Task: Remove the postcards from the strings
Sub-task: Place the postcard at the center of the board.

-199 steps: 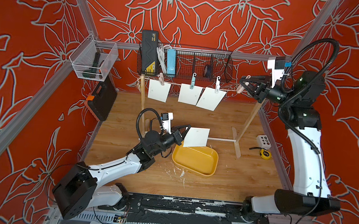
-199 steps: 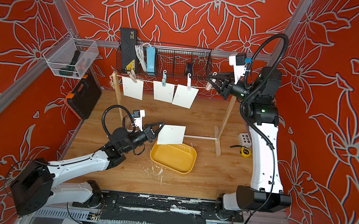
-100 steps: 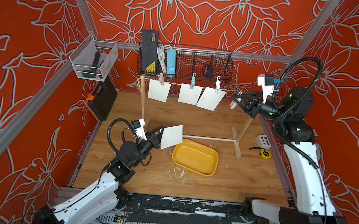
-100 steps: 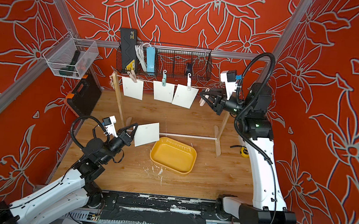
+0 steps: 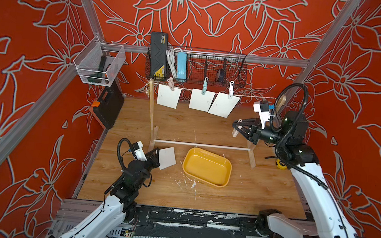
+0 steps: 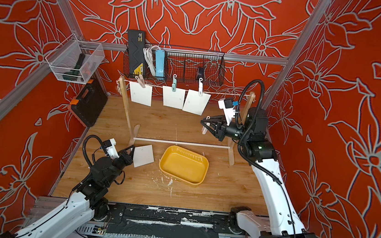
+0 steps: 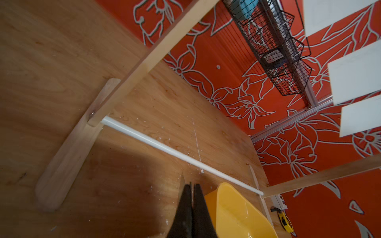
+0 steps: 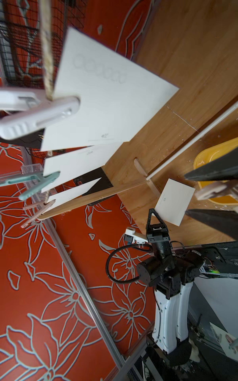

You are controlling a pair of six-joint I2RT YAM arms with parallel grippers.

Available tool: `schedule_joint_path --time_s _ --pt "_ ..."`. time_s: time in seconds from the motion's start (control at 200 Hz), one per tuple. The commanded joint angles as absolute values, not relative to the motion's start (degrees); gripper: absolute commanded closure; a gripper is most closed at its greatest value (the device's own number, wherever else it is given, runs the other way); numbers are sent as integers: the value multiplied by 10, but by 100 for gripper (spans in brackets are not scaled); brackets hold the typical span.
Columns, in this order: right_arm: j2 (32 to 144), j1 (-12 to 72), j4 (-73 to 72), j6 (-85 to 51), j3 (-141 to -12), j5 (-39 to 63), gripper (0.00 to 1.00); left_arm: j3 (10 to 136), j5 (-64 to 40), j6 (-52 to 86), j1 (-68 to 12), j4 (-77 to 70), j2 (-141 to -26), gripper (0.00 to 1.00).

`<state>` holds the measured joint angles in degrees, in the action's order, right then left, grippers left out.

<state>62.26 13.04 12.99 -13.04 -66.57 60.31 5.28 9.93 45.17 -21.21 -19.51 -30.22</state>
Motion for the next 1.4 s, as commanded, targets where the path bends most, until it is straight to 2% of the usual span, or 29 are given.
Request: schedule_joint_path --time_s 0.0,0.175,0.25,0.325,0.365,0.415,0.485,0.671,0.941,1.121,1.396 --pt "612 149 84 -148 -631 585 76 45 132 491 -207 -191 -294 100" --pt "618 167 106 -129 -623 577 76 34 150 517 -207 -167 -308 100" --pt "617 169 110 -125 -619 574 76 43 162 525 -207 -137 -315 84" --pt "617 171 109 -125 -614 573 76 55 171 525 -207 -109 -318 62" --pt "617 174 109 -126 -611 572 76 62 175 526 -207 -95 -317 55" --pt "617 176 109 -126 -607 571 76 70 177 527 -208 -79 -317 48" --pt "617 179 107 -127 -603 569 76 80 178 523 -207 -64 -314 46" --pt "618 189 107 -129 -593 566 76 129 166 500 -207 -12 -333 30" --pt "630 213 134 -106 -577 536 76 177 111 461 -207 12 -349 28" --pt "647 234 115 -98 -511 496 76 194 55 427 -207 14 -347 27" --pt "712 272 71 -89 -441 401 75 196 -47 390 -207 -33 -323 27"
